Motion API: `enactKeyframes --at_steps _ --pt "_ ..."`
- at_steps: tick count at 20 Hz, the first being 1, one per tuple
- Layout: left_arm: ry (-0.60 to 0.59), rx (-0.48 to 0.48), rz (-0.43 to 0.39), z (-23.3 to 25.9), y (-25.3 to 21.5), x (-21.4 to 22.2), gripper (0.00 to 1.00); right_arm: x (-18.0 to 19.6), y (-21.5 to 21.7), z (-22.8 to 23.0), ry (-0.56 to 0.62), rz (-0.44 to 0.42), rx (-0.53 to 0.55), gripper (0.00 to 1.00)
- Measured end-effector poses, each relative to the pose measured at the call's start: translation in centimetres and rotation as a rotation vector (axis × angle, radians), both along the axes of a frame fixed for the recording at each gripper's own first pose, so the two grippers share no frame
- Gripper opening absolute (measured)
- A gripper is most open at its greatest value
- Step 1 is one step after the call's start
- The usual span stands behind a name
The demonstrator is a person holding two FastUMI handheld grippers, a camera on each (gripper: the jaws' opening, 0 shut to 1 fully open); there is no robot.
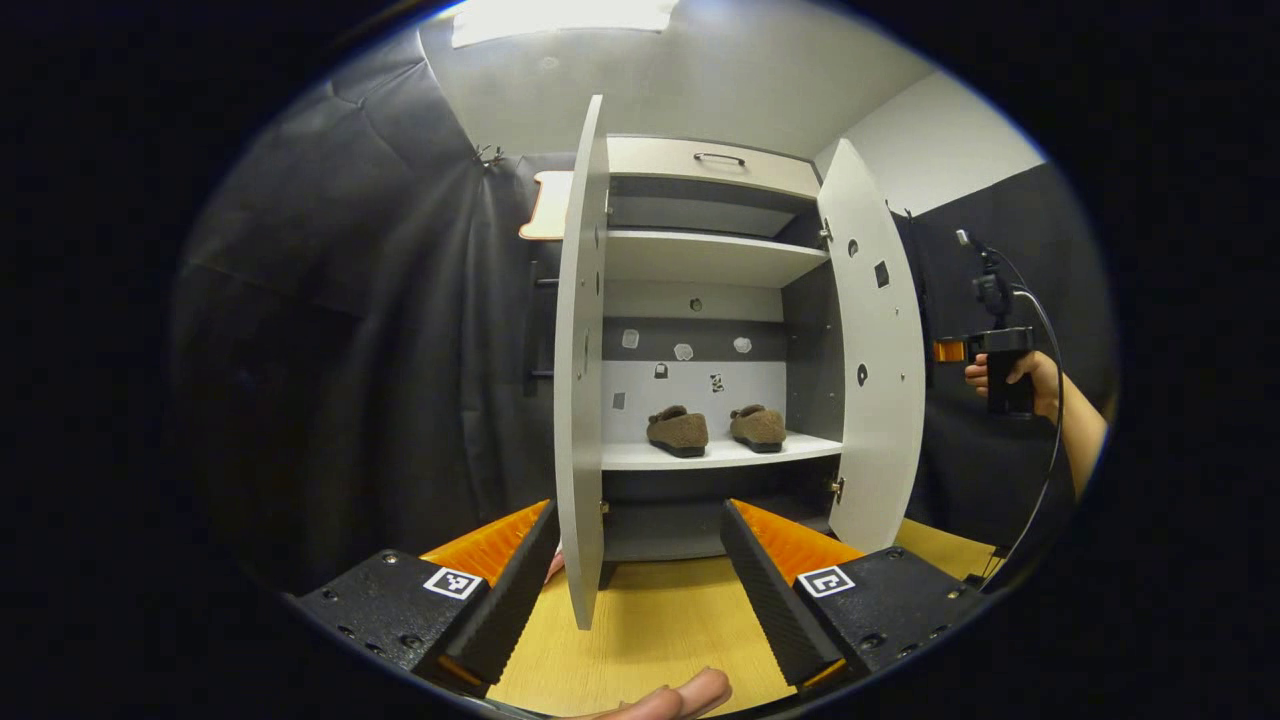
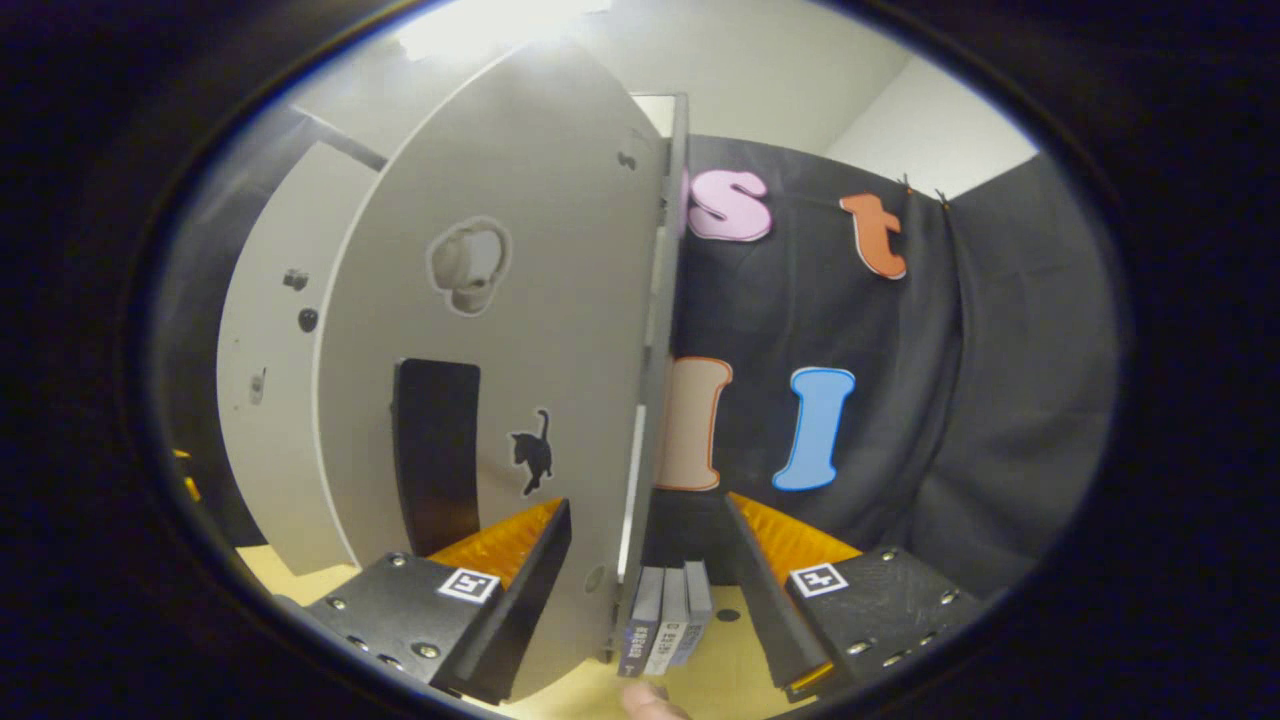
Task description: Grab one shoe with the right hand and put it into the shoe cabinet, grab the other shoe with the left hand and put it into the shoe cabinet; then close the right door with the right hand and the left door with the left hand.
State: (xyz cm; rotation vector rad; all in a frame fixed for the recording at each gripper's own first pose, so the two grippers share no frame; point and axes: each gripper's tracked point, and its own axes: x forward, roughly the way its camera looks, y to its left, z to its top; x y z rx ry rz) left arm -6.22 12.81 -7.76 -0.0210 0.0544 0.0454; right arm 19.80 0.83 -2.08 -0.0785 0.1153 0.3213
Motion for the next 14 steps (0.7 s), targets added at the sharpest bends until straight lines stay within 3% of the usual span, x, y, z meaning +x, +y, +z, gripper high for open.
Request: enactKeyframes --at_steps 2,9,12,14 --pt "0.007 0.0 0.009 -0.2 0.4 -0.1 0.99 -0.2 1.2 -0.2 -0.002 0.008 -0.005 0.9" --pt "0.02 0.001 0.051 -1.1 2.5 0.0 0.99 -0.8 6.1 -0.4 0.033 0.07 0.137 0.88" --pt "0.035 -0.009 0.077 -1.6 4.1 0.0 0.99 -2.1 9.4 0.2 0.0 0.143 0.105 0.88" --pt "0.029 -0.024 0.109 -1.3 5.7 -0.3 0.99 -3.4 10.0 0.7 -0.043 0.149 0.073 0.92"
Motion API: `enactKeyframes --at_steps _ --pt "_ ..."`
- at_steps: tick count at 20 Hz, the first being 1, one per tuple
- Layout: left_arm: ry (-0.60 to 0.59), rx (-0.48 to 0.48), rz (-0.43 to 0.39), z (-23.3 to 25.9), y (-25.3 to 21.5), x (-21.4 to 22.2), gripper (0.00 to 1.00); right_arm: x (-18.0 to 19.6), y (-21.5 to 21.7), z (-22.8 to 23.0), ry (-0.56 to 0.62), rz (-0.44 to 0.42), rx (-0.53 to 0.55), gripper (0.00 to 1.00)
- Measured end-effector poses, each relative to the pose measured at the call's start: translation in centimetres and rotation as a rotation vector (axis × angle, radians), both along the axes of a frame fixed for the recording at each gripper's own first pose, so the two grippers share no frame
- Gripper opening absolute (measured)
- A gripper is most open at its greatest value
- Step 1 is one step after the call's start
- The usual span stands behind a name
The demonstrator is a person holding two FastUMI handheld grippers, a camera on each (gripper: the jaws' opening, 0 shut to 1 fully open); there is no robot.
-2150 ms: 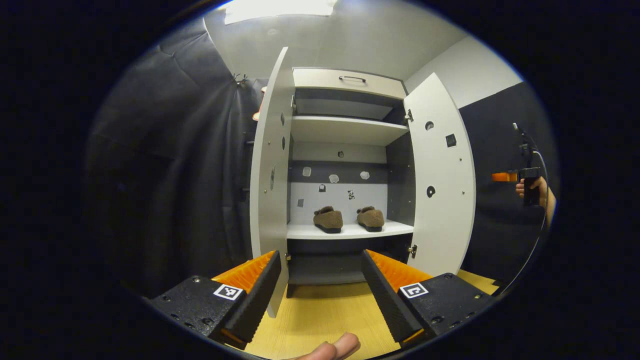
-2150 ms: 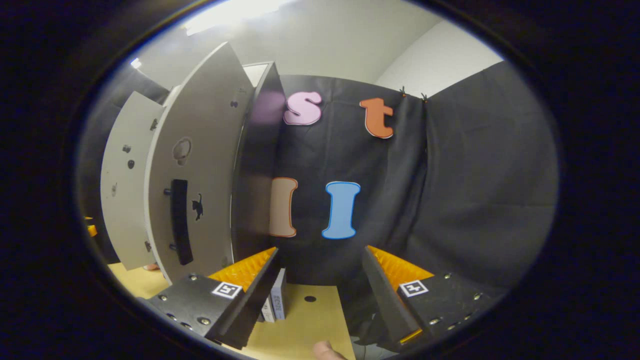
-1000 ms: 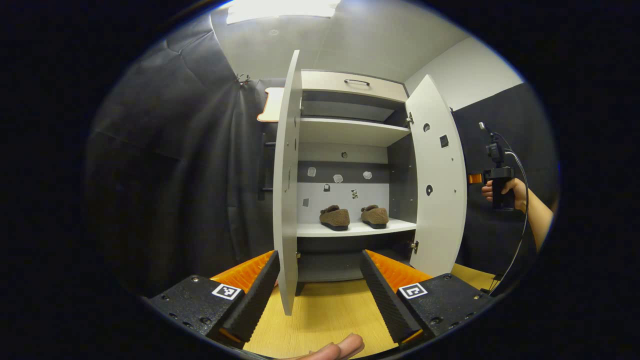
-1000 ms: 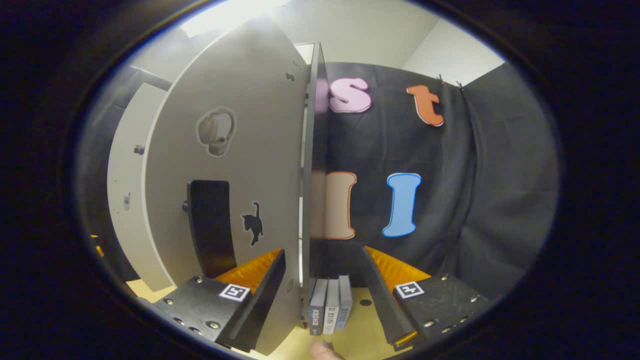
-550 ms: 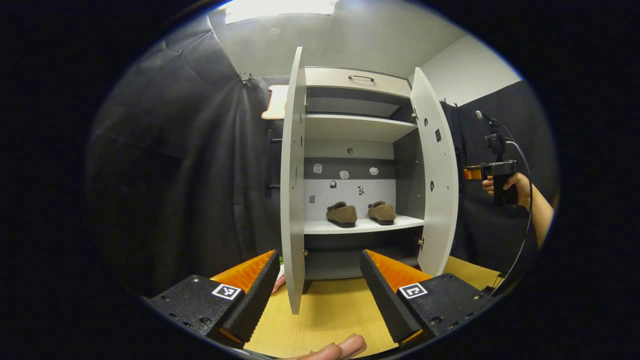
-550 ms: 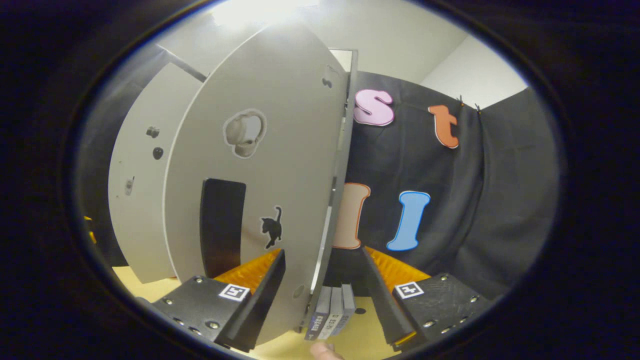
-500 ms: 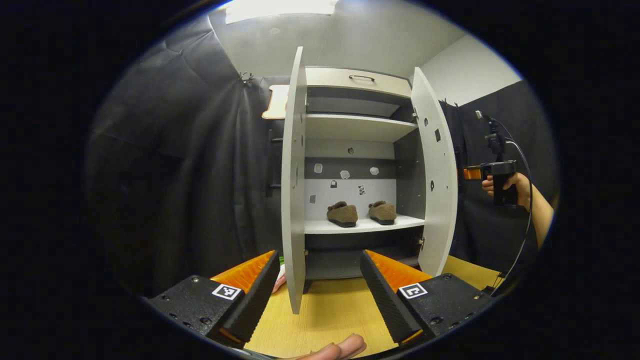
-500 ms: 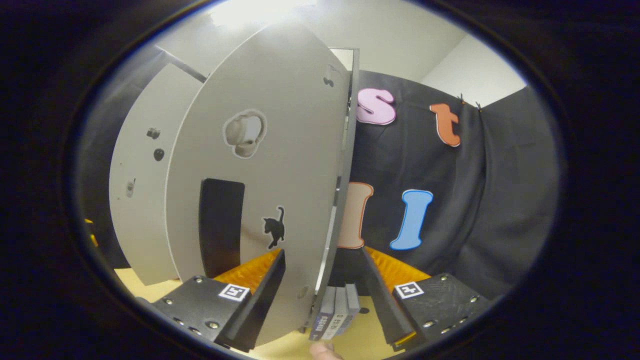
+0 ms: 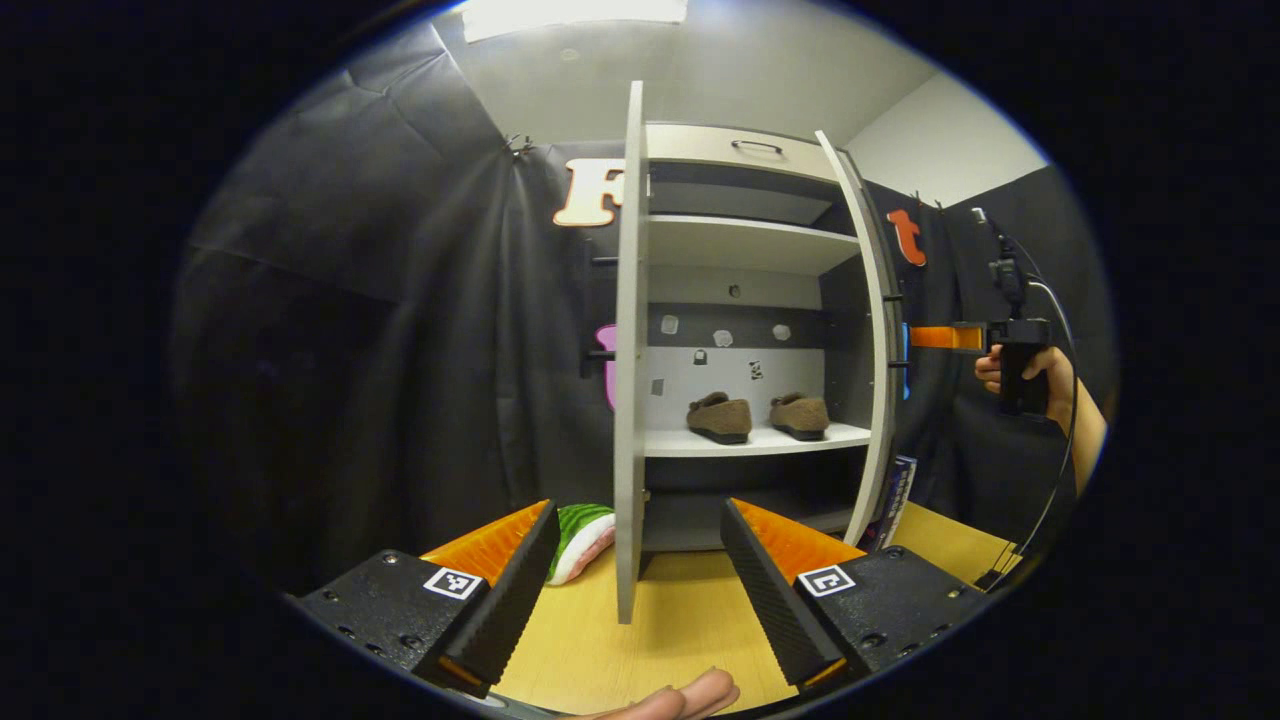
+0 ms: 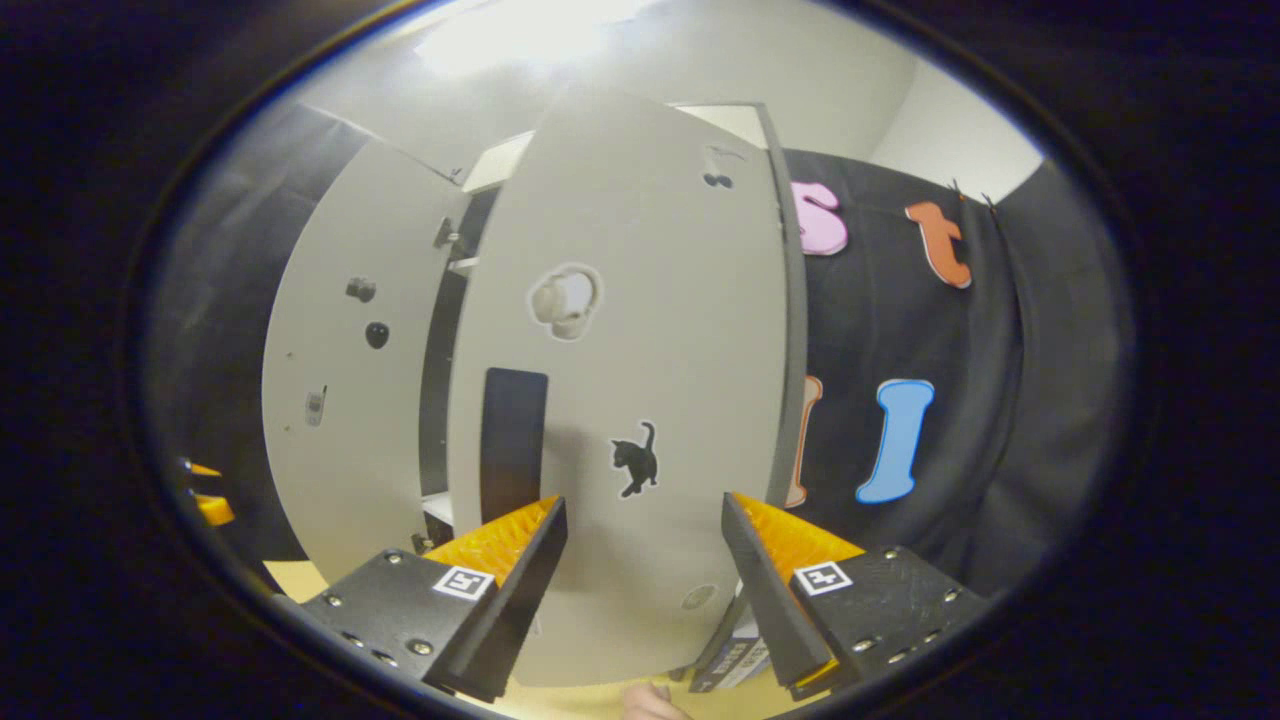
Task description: Grab one shoe with the right hand and put it into the shoe cabinet, grab the other shoe with the left hand and put it into the shoe cabinet; then close the right door with the right hand and the left door with the left hand.
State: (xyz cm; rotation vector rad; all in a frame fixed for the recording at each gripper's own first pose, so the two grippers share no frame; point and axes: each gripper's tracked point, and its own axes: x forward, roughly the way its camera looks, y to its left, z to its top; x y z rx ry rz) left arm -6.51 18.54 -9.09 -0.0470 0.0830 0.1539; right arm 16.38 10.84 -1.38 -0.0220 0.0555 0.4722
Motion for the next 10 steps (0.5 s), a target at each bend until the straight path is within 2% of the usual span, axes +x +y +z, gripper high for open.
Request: enactKeyframes --at_steps 2,7,10 --pt "-0.008 -0.004 0.019 0.4 1.5 0.0 0.99 -0.8 0.7 -0.4 -0.011 0.009 -0.02 0.94" --pt "-0.054 -0.019 0.084 1.7 6.5 1.4 0.98 -2.3 0.6 -1.0 -0.005 0.009 0.002 0.92" --pt "-0.02 -0.049 0.107 1.2 9.5 2.6 0.98 -3.7 -0.3 -1.4 0.01 0.009 0.029 0.94"
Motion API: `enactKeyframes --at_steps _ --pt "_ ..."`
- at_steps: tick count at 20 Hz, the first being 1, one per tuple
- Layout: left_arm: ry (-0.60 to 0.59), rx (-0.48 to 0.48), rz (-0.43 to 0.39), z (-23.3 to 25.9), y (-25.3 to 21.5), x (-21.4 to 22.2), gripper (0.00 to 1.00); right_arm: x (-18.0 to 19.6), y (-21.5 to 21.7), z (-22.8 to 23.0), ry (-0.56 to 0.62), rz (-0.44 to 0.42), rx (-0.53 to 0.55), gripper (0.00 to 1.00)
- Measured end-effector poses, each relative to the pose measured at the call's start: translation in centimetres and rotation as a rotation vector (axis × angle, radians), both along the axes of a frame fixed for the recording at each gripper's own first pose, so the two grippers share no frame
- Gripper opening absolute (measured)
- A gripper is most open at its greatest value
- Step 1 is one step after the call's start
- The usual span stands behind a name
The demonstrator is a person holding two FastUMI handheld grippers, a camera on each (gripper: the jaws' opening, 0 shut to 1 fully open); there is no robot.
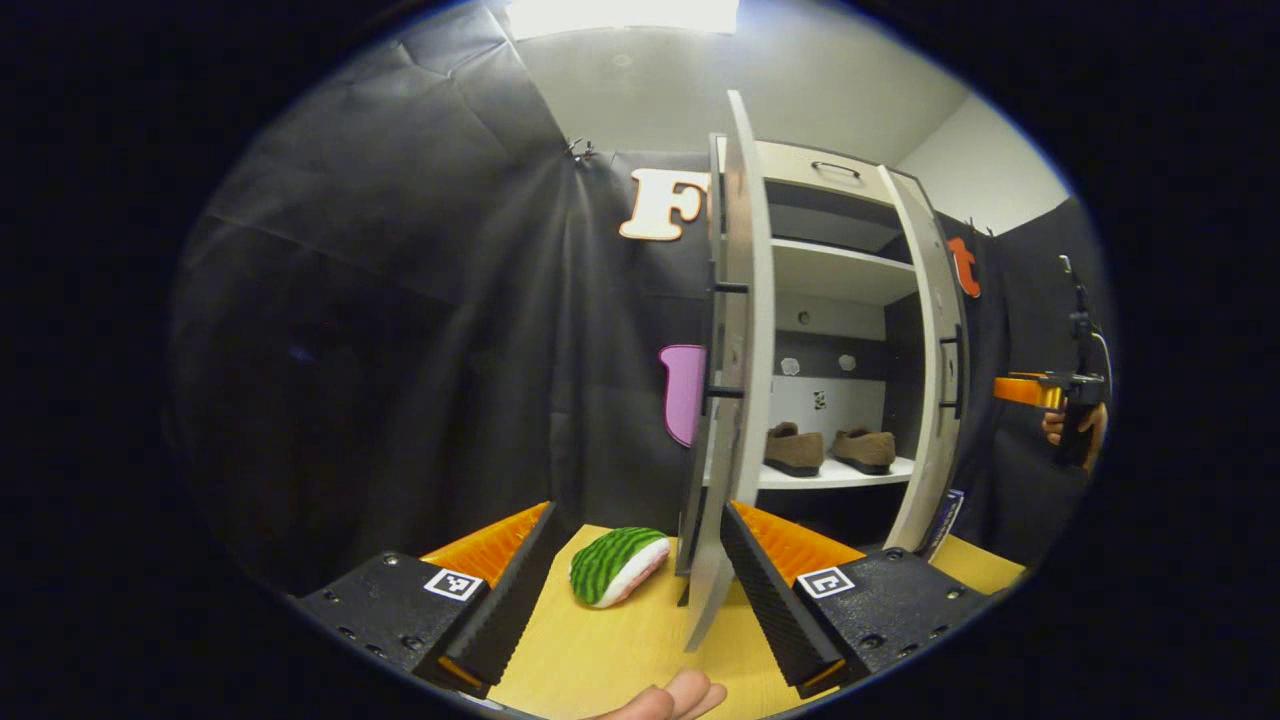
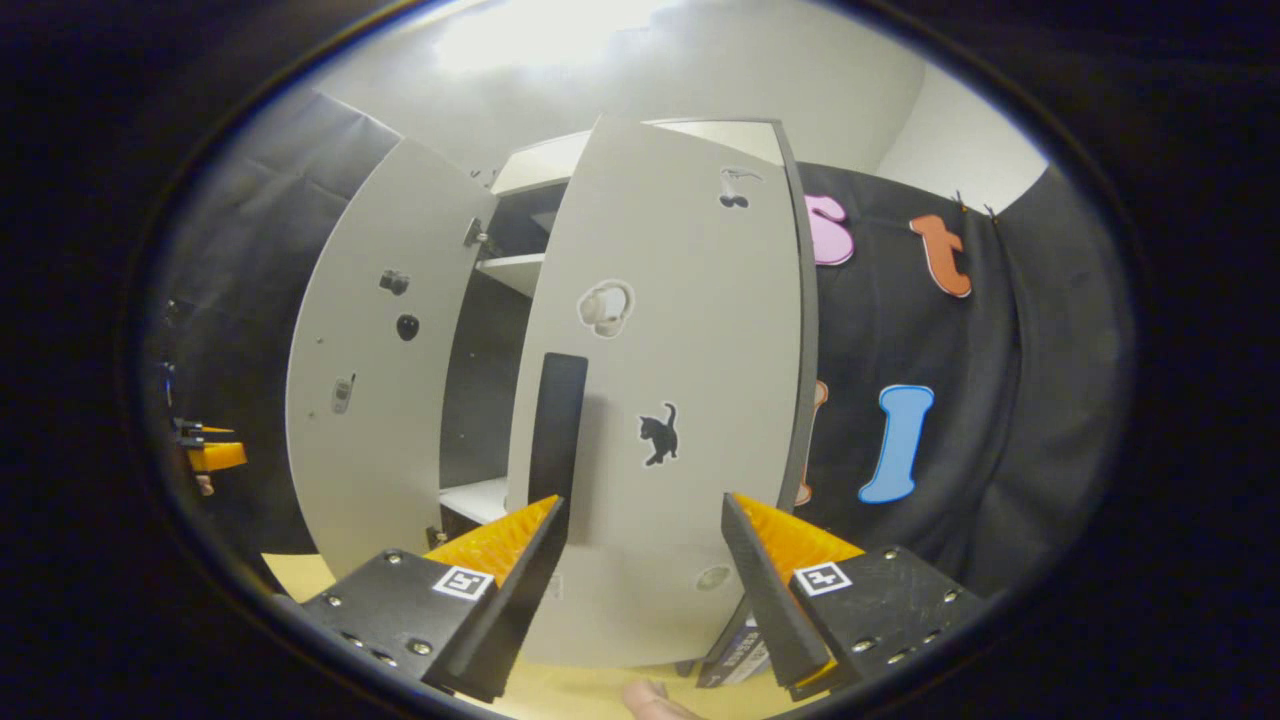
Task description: Grab one shoe with the right hand and put it into the shoe cabinet, grab the other shoe with the left hand and put it into the shoe cabinet; then close the right door with the right hand and the left door with the left hand.
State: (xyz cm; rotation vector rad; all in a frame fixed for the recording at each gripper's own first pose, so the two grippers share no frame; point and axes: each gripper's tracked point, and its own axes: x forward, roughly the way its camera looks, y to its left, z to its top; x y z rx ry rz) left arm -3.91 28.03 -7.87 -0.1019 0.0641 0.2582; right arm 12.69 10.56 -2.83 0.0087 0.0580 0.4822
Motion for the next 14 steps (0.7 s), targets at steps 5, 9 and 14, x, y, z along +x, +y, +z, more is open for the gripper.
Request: enactKeyframes --at_steps 5,9,14 --pt "0.021 -0.01 0.004 0.5 5.5 2.1 0.96 -2.3 -2.0 -1.8 0.052 -0.05 0.054 0.94" --pt "0.048 0.001 -0.099 1.4 6.6 4.3 0.96 -4.7 -2.6 -3.0 0.077 -0.077 0.097 0.96" --pt "0.043 -0.01 -0.118 4.5 7.8 6.9 0.96 -8.0 -2.8 -4.4 0.062 -0.151 0.031 0.94"
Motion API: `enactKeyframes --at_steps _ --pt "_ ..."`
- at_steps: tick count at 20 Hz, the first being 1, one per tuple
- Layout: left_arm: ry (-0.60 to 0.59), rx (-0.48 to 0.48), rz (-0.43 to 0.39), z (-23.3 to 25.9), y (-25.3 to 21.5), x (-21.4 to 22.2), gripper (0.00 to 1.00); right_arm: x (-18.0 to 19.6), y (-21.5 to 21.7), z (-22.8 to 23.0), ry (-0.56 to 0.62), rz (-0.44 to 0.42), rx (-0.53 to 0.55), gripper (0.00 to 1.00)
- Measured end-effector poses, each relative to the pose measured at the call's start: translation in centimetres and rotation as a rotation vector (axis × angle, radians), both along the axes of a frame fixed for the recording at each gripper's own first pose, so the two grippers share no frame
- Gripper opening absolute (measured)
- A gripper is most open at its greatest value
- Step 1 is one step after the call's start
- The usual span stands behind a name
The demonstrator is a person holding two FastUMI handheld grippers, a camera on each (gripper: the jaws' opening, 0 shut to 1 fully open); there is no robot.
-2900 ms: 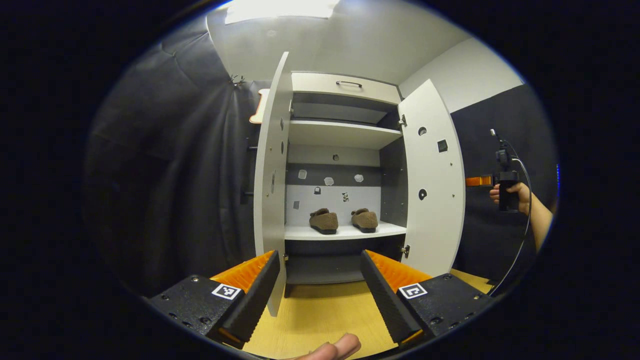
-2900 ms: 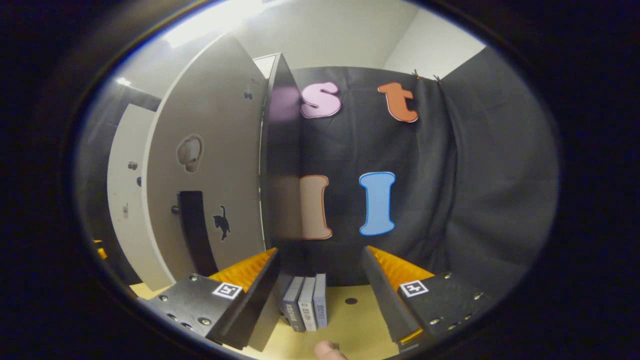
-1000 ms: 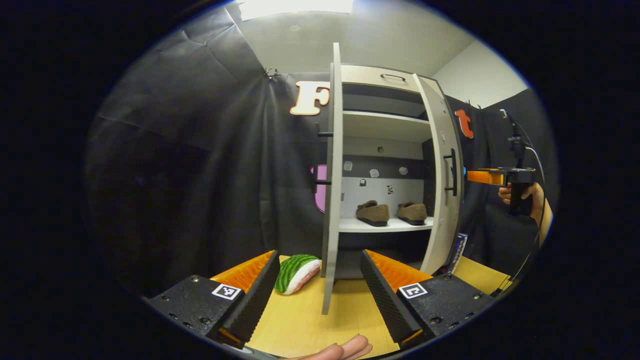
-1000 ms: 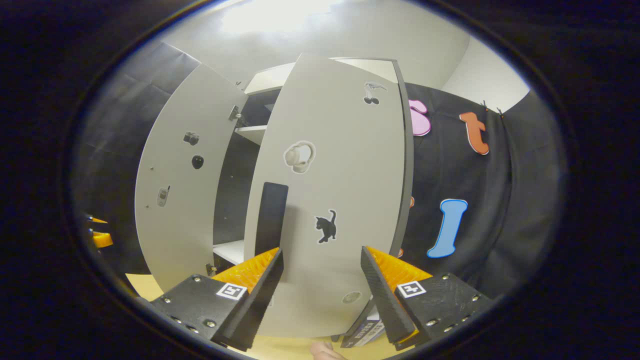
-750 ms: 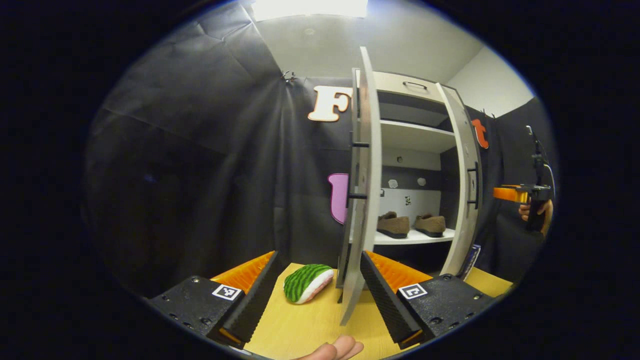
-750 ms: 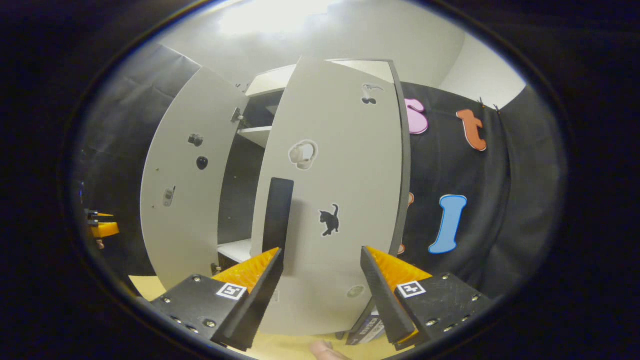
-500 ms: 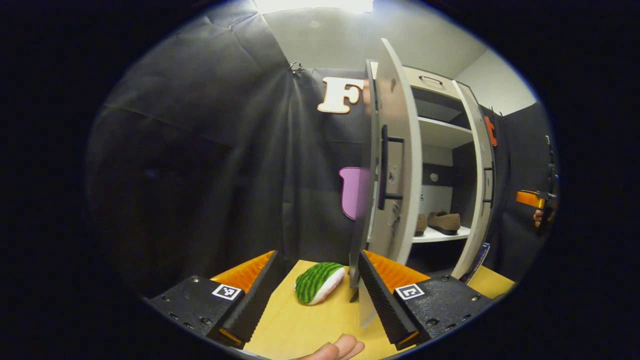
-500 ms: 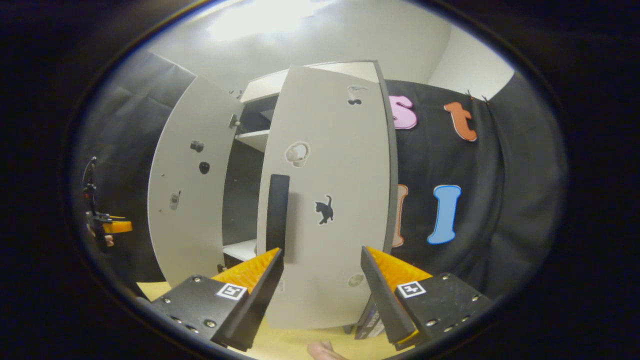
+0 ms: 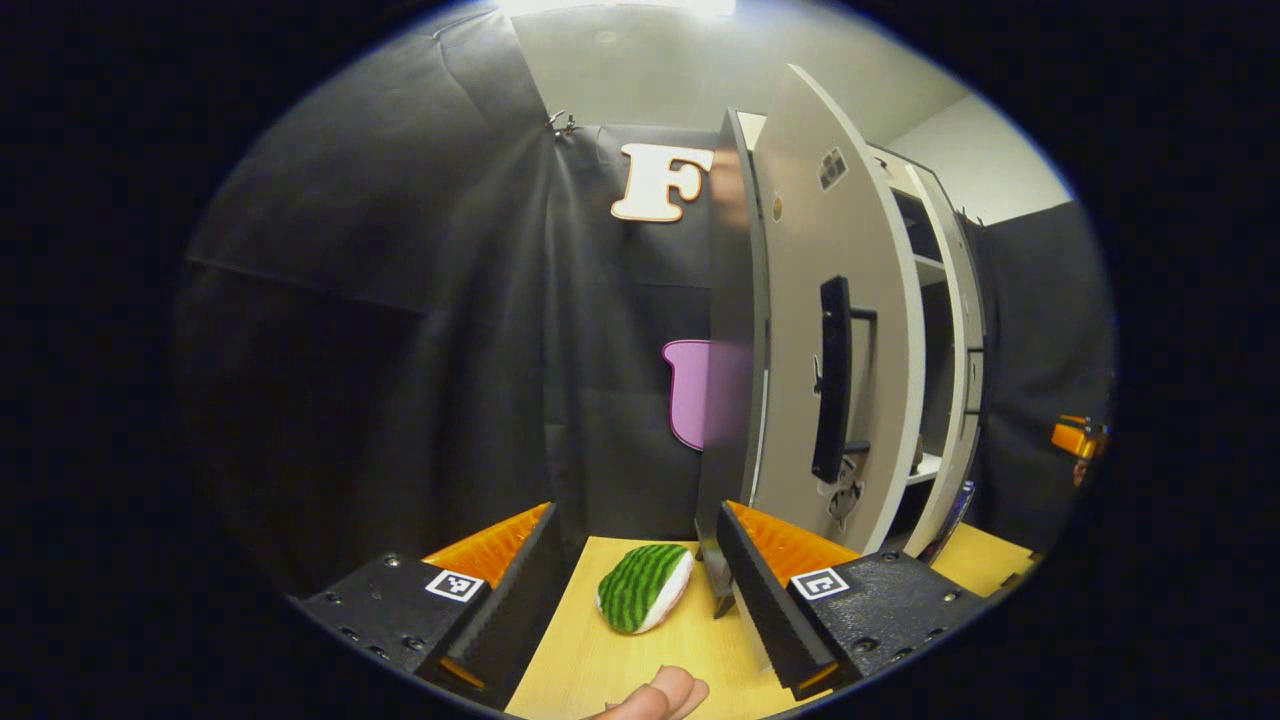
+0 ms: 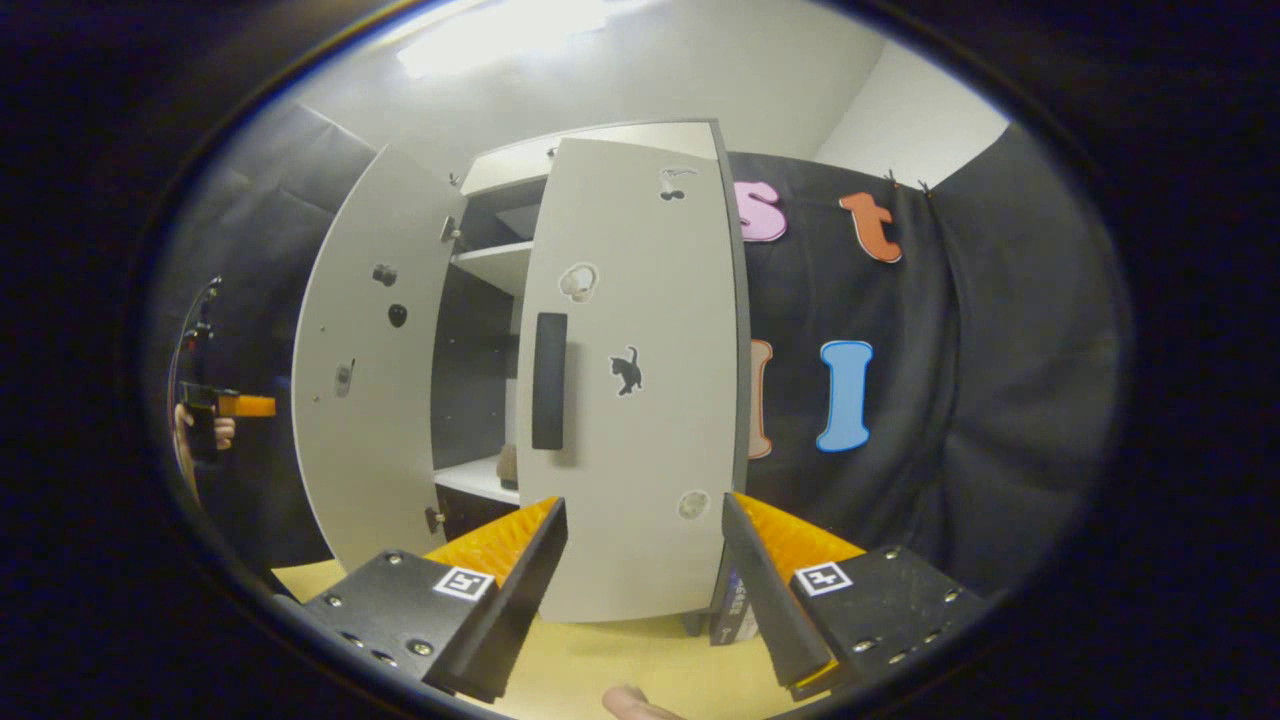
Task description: Grab one shoe with the right hand and put it into the shoe cabinet, grab the other shoe with the left hand and put it into the shoe cabinet; then close the right door with the right hand and the left door with the left hand.
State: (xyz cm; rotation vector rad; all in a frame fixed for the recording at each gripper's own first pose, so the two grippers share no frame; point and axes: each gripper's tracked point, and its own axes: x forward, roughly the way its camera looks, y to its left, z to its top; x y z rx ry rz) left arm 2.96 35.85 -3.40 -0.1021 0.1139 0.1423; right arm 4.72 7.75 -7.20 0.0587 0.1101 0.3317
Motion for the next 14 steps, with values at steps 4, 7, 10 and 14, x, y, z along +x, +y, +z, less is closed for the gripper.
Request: enactKeyframes --at_steps 4,7,10,14 --pt "0.002 -0.034 -0.012 2.3 -0.4 2.3 0.93 -4.8 1.8 -0.9 -0.007 -0.004 0.037 0.94" --pt "0.014 -0.005 -0.044 3.2 -2.0 4.4 0.96 -8.1 2.3 -2.0 0.017 -0.033 0.068 0.93" --pt "0.04 0.002 -0.095 3.3 -4.3 6.2 0.96 -9.9 2.0 -0.6 -0.027 -0.057 0.015 0.94" --pt "0.097 0.041 -0.106 2.8 -6.6 6.5 0.88 -11.0 1.9 1.5 -0.072 -0.085 0.03 0.91"
